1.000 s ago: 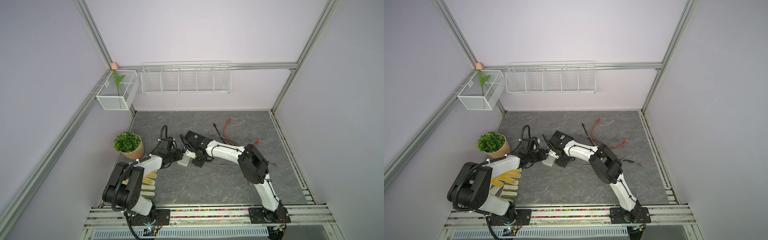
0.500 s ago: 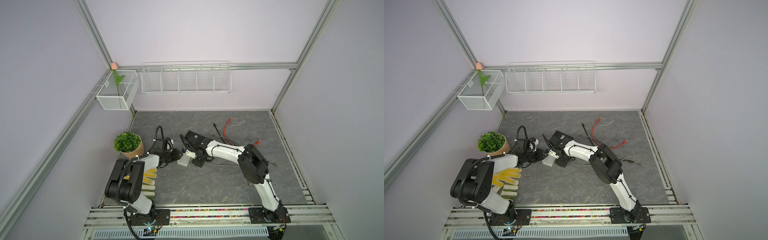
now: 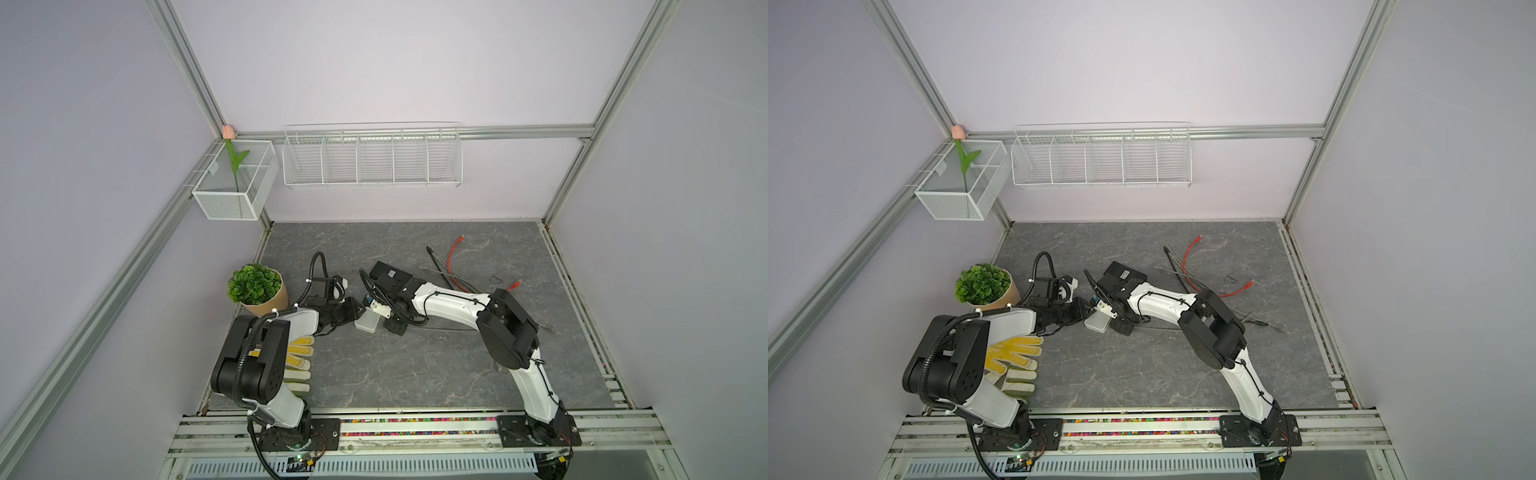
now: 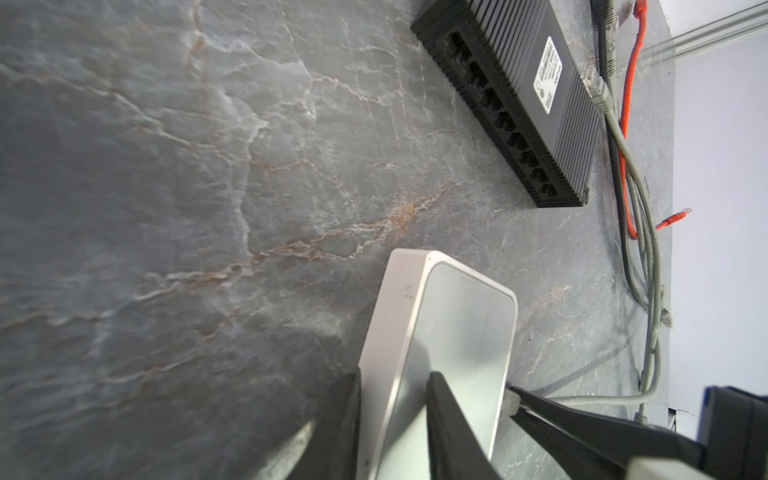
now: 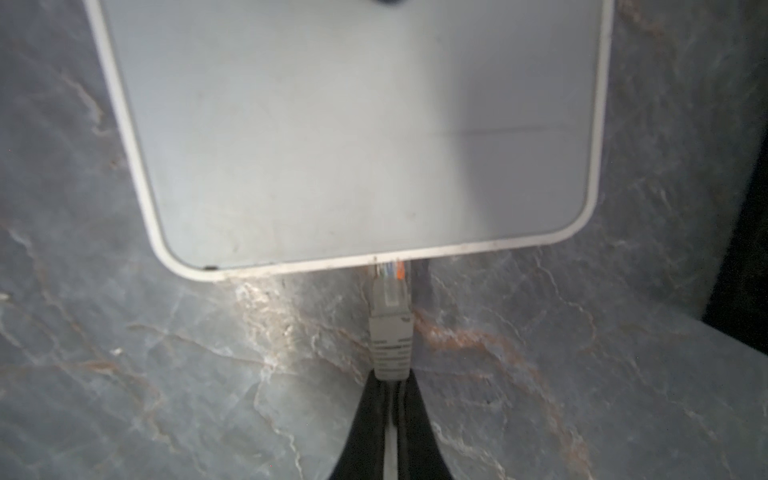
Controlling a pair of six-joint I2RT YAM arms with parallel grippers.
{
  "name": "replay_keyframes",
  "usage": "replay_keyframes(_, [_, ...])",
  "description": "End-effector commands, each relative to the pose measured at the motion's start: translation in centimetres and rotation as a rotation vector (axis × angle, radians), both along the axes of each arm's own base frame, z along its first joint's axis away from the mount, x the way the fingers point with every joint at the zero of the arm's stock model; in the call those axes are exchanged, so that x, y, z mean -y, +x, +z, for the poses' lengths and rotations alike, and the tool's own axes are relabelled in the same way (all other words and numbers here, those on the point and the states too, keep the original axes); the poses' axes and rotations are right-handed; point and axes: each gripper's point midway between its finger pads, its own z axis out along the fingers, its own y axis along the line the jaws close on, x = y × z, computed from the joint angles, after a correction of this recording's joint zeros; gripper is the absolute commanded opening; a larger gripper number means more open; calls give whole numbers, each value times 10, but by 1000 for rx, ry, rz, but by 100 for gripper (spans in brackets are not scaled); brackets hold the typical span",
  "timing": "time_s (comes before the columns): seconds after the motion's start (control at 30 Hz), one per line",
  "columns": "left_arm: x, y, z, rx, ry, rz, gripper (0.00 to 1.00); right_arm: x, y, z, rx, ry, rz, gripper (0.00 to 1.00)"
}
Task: Insert the plug into the switch port
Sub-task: 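Push the grey plug into the white switch port with right gripper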
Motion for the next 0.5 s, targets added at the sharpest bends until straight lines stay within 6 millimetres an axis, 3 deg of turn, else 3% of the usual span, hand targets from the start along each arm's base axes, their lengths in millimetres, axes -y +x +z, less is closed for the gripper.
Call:
replay_keyframes(0.0, [7,2,0,3,-21,-40,28,-19,-5,25,64,90,61,7])
replay_keyframes(0.23, [11,2,2,-1,-37,-66,28,-16,3,26,114,67,63,7])
replay_keyframes(0.47, [12,-5,1,-5,-52,-65,26,-28,4,37,101,132,34,7])
